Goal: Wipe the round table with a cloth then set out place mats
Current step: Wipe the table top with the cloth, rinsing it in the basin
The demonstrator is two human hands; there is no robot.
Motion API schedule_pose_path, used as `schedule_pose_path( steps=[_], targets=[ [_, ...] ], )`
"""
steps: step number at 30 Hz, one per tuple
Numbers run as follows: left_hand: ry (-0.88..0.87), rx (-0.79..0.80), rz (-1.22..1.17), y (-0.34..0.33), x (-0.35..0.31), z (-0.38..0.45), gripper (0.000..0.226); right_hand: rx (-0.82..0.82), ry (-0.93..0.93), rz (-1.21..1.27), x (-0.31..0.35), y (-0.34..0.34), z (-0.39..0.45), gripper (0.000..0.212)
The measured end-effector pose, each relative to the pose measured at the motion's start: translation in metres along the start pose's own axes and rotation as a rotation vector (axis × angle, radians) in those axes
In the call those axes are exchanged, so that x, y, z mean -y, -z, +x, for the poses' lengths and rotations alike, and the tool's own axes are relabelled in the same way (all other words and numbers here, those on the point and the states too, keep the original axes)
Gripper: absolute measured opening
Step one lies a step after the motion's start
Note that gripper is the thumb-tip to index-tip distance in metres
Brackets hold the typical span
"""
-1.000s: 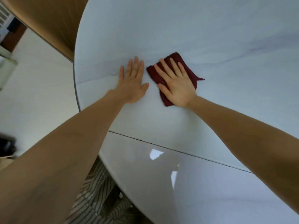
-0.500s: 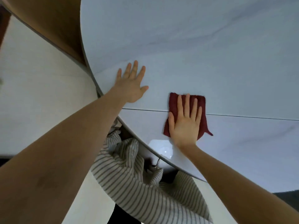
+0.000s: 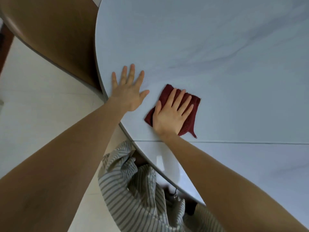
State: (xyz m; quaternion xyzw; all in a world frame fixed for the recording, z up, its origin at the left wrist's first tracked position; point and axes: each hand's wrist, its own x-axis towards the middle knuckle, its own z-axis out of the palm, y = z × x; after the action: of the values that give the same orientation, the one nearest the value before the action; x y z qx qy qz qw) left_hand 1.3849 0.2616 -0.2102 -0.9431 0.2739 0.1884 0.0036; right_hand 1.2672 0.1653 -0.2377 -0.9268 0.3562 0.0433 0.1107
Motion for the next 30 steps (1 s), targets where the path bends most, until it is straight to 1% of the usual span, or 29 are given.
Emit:
schedule_pose_path(
  steps=[3, 4, 6, 9, 11, 16, 19, 22, 24, 27, 30],
  targets=[
    [0.123, -0.066, -0.022, 0.000, 0.017, 0.019, 0.068, -0.002, -0.001, 0.004, 0.026, 0.006, 0.056, 0.067],
    [0.138, -0.084, -0.032, -0.002, 0.020, 0.023, 0.069, -0.012, 0.010, 0.000, 0.034, 0.008, 0.076, 0.067],
    [0.133, -0.108, -0.055, -0.004, 0.022, 0.028, 0.069, -0.031, 0.055, -0.013, 0.050, 0.012, 0.118, 0.067],
    [0.120, -0.080, -0.090, -0.002, 0.021, 0.036, 0.069, -0.025, 0.152, -0.038, 0.077, 0.017, 0.180, 0.065],
    [0.118, -0.069, -0.096, -0.002, 0.020, 0.038, 0.069, -0.013, 0.259, -0.078, 0.093, 0.020, 0.213, 0.064],
    [0.135, -0.071, -0.088, 0.001, 0.030, 0.044, 0.069, 0.046, 0.659, -0.138, 0.123, 0.024, 0.254, 0.057],
    [0.159, -0.070, -0.091, 0.001, 0.034, 0.049, 0.071, 0.086, 0.865, -0.150, 0.114, 0.024, 0.249, 0.056],
    [0.210, -0.067, -0.124, 0.001, 0.035, 0.054, 0.072, 0.105, 0.963, -0.167, 0.091, 0.024, 0.226, 0.061],
    [0.224, -0.057, -0.131, 0.004, 0.037, 0.056, 0.072, 0.118, 0.977, -0.159, 0.068, 0.024, 0.200, 0.065],
    [0.210, -0.053, -0.152, 0.005, 0.042, 0.057, 0.070, 0.113, 0.963, -0.156, 0.023, 0.019, 0.155, 0.065],
    [0.220, -0.071, -0.145, -0.001, 0.038, 0.045, 0.068, 0.106, 0.838, -0.131, -0.019, 0.013, 0.104, 0.065]
  ],
)
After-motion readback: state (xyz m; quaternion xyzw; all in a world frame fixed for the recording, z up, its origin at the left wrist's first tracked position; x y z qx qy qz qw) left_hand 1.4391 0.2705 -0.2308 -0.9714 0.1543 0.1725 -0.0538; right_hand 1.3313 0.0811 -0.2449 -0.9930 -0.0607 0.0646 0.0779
